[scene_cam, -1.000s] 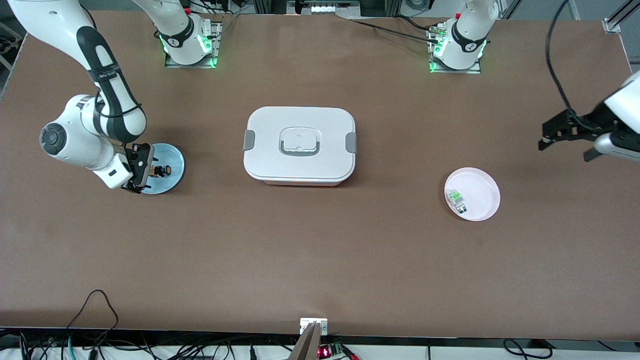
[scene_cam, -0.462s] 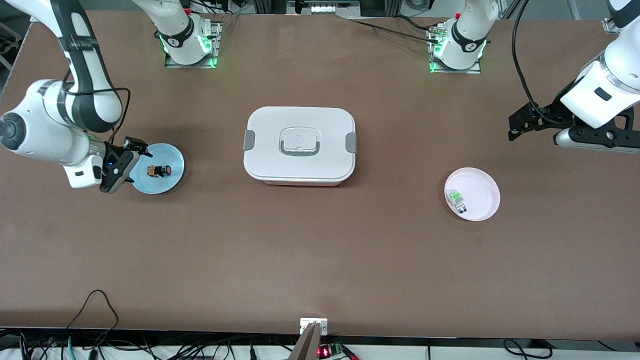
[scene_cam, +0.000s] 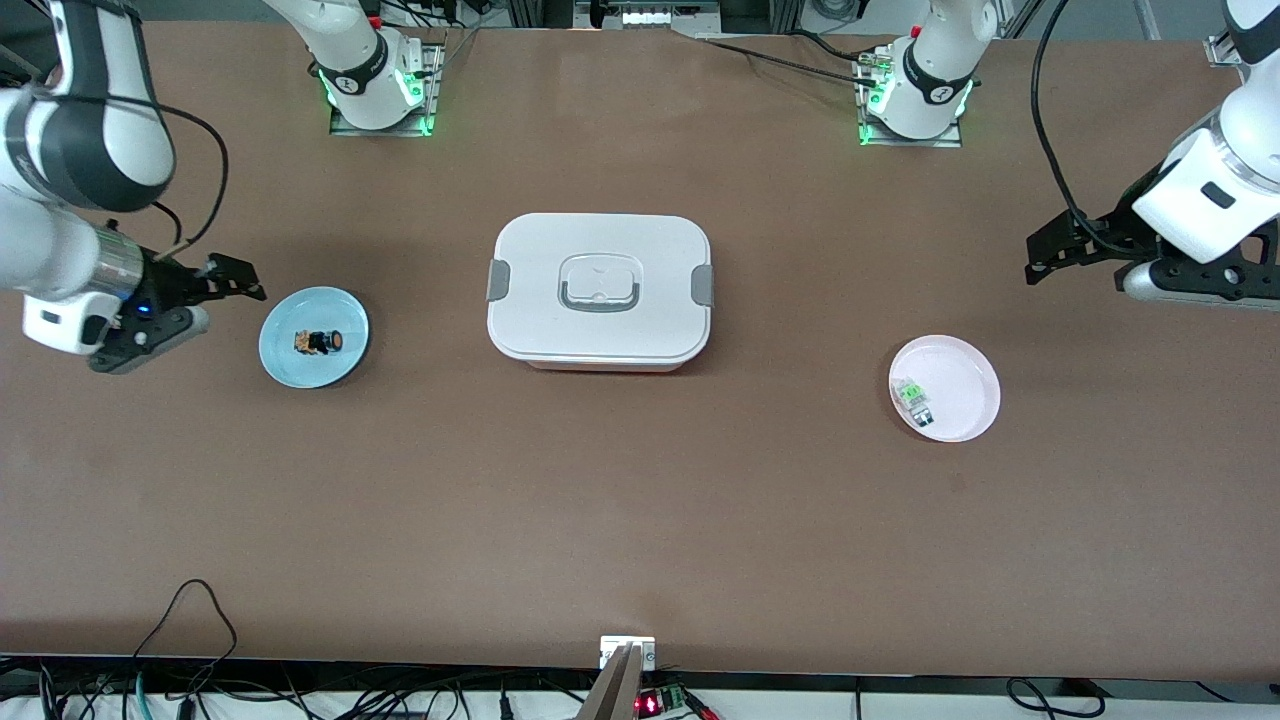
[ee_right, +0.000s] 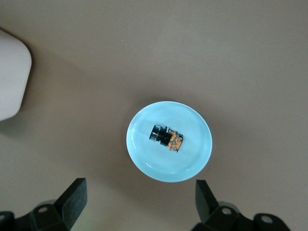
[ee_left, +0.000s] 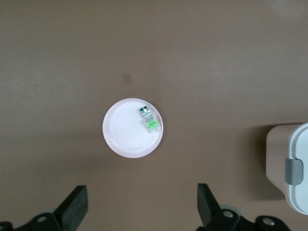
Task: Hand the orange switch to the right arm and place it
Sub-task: 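Open the right gripper and lift it off the dish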
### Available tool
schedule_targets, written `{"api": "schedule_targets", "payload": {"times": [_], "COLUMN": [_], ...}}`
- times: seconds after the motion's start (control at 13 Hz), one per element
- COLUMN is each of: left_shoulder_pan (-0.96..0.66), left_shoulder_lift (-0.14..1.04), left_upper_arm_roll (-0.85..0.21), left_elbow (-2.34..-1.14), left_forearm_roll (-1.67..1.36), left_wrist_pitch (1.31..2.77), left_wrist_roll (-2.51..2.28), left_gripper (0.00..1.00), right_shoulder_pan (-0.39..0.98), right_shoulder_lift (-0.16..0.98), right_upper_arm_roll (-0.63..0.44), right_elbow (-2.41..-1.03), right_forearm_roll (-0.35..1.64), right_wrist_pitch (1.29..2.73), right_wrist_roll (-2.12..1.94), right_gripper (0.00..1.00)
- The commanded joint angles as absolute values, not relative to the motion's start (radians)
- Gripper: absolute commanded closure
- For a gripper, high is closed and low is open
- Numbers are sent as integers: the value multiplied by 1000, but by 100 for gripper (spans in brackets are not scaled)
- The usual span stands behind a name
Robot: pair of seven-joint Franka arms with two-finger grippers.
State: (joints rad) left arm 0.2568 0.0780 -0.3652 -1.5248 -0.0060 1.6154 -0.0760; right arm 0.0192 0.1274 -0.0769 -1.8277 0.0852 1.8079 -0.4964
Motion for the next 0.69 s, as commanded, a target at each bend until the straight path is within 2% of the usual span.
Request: {"api": "schedule_targets", "payload": {"times": [0.0,0.23,0.62], "left_shoulder_pan": [285,285,290], "left_shoulder_lift": [78,104,144], "left_upper_arm_roll": [-368,-368,-365], "left_elbow": [-1510,-1485,-1451], "left_forearm_roll": [17,31,49], "left_wrist_pitch": [1600,1600,1598], "left_wrist_roll": [-71,-69,-77], "left_gripper": [0,0,0], "right_shoulder_pan": [28,43,43], "right_shoulder_lift": [74,-7,-28], "right_upper_arm_roll": [-71,-45,-57], "right_elbow": [-1775,-1770,-1635], "right_forearm_roll": [45,20,23], "right_wrist_pitch": [1738,1680,1534], "right_wrist_roll": [-381,-221,-104], "right_gripper": [0,0,0]}}
